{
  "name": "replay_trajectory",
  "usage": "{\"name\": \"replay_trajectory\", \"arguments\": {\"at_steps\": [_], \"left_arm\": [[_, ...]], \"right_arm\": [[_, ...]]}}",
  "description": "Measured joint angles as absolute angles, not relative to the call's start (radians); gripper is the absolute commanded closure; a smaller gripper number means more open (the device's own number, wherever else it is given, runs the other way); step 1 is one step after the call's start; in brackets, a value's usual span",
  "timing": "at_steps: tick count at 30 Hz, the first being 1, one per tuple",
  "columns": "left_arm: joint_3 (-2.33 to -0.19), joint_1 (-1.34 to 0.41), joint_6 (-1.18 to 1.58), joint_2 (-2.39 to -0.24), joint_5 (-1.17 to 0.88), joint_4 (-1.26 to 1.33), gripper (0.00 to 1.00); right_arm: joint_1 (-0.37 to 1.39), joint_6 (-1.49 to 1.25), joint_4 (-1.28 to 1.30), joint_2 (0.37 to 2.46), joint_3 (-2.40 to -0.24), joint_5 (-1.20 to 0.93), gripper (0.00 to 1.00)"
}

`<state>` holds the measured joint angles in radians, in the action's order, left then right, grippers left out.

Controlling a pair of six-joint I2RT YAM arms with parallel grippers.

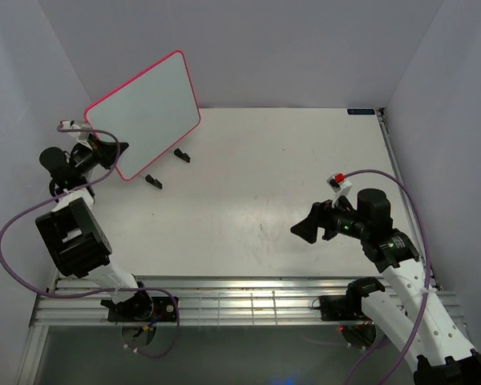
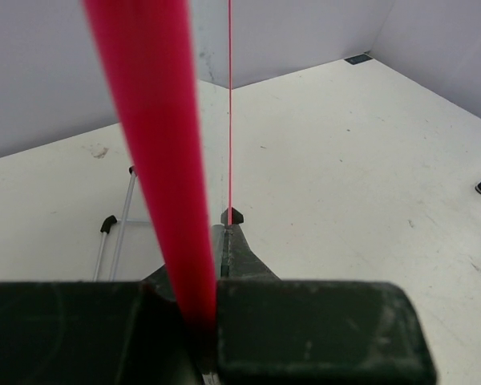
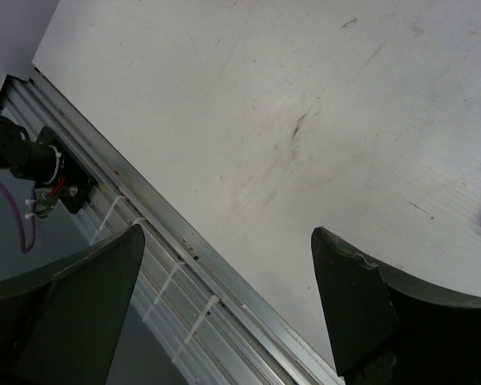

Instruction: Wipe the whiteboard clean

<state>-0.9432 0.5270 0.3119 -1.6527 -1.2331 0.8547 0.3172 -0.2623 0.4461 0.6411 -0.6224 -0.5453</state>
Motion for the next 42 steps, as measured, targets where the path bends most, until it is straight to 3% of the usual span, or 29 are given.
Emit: {"name": "replay_trajectory", "arguments": {"at_steps": [13,40,42], "left_arm": [[-0.943,0.537,0.154,-1.702,-1.240,0.676,1.00],[-0.940,0.570,0.090,-1.790,-1.273,0.632,1.00],[-0.938,0.576,0.090,-1.796,-1.275,0.633,0.93]], "right_arm": [[0.343,-0.257,0.446,0.651,-0.622,-0.535,0.10],[0.367,-0.252,0.446,0.674,-0.622,-0.519,0.10],[0.367,-0.251,0.446,0.674,-0.622,-0.518,0.10]]}}
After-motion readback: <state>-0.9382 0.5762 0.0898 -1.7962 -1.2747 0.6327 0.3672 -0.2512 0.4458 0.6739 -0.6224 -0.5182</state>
